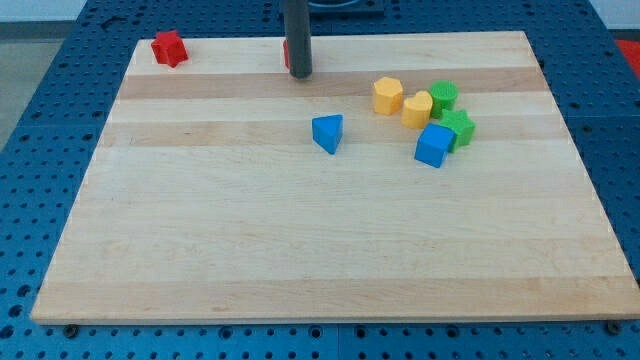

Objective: Push the blue triangle towards the red circle

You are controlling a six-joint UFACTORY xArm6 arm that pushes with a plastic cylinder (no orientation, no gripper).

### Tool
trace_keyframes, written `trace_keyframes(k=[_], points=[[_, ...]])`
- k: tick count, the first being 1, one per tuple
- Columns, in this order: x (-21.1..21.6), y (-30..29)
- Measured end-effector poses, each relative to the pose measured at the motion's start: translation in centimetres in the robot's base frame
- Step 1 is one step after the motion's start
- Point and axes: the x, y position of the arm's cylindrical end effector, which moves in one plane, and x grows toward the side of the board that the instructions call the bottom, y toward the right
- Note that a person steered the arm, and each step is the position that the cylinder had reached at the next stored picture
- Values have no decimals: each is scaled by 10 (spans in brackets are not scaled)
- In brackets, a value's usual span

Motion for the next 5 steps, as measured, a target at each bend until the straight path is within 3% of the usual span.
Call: trace_keyframes(k=[1,5], points=[[-2,-28],[-44,-41]])
